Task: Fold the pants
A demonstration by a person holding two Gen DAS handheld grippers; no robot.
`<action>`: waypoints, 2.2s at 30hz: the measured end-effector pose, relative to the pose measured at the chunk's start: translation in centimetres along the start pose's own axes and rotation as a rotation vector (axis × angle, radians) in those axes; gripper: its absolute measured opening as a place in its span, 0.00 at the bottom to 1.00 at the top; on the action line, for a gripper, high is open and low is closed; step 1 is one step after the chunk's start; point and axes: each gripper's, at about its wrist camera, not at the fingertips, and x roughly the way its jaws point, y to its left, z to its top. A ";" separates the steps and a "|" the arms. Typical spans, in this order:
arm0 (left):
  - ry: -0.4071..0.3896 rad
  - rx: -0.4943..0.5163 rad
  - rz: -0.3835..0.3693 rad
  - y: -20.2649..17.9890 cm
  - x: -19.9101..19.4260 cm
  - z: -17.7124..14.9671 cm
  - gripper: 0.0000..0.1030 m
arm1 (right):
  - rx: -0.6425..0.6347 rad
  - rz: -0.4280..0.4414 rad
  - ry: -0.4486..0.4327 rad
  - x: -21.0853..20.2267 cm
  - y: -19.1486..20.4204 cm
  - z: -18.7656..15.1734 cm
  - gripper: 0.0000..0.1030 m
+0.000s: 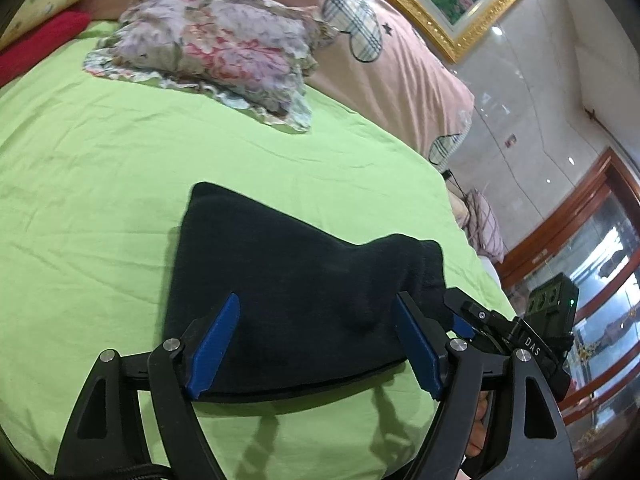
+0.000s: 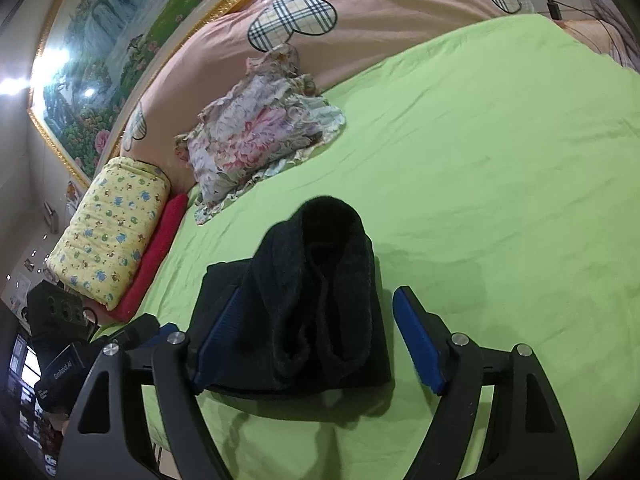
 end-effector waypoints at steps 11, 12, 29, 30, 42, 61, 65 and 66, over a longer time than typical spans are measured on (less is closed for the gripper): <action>0.007 -0.056 0.044 2.7 0.0 -0.2 0.77 | 0.014 -0.033 0.030 0.5 -0.3 -0.9 0.76; 0.009 -0.060 0.047 2.9 0.1 -0.2 0.77 | 0.013 -0.037 0.029 0.6 -0.3 -0.9 0.76; 0.063 -0.126 0.104 5.7 2.8 -0.9 0.78 | 0.066 -0.010 0.059 2.5 -2.2 -1.8 0.76; 0.068 -0.133 0.102 6.0 3.1 -0.9 0.78 | 0.076 -0.003 0.062 2.6 -2.5 -1.8 0.76; 0.100 -0.185 0.074 7.2 5.7 -0.4 0.78 | 0.080 0.054 0.081 3.5 -3.2 -1.8 0.76; 0.025 -0.138 0.002 5.0 2.6 0.9 0.34 | 0.107 0.207 0.067 3.1 -1.3 -1.1 0.43; -0.014 -0.126 0.020 4.9 0.7 1.7 0.34 | 0.075 0.224 0.070 3.4 0.2 -0.6 0.43; -0.025 -0.125 0.023 5.0 0.3 1.9 0.34 | 0.067 0.231 0.070 3.6 0.6 -0.3 0.43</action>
